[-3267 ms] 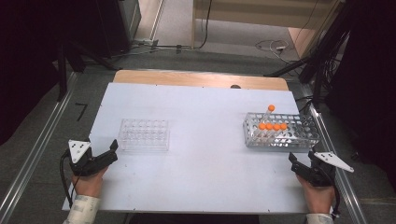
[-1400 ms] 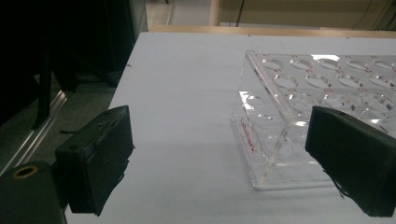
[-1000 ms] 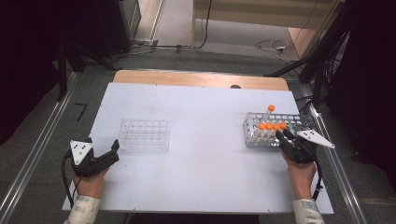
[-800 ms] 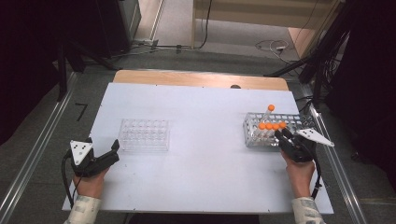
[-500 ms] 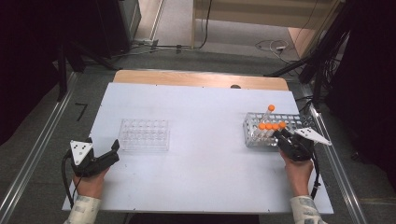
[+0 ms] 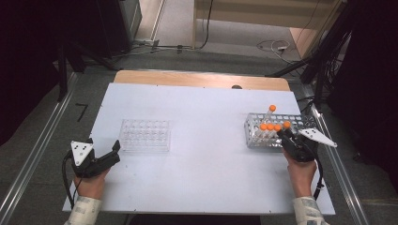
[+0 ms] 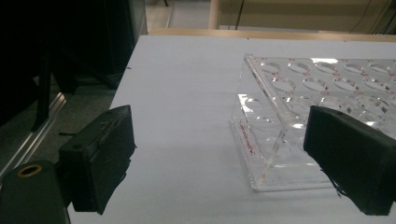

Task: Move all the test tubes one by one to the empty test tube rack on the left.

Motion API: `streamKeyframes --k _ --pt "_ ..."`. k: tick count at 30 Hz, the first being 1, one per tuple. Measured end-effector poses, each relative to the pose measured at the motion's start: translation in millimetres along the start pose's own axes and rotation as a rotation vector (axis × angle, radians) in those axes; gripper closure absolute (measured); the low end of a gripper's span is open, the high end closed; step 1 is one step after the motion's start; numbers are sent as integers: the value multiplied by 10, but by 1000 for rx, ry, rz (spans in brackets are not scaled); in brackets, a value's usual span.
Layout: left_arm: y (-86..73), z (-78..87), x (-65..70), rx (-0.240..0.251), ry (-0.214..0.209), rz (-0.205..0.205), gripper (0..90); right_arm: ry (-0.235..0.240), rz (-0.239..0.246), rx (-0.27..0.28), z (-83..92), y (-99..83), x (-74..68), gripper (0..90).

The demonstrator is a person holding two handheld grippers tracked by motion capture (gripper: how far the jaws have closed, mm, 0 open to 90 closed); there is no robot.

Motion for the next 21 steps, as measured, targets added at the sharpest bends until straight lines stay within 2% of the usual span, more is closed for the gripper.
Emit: streamKeyframes --k 21 --pt "3 4 6 1 -6 -1 91 5 -24 92 176 177 14 719"
Point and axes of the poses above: each handheld gripper's, and its own axes: z roughly backward along the jaws, y roughly out of its top, x roughly to its right, the point moved 1 cm from there along -z, roughly forward along the jaws, and after that the axes turned 11 degrees about x, right-handed, at the moved point
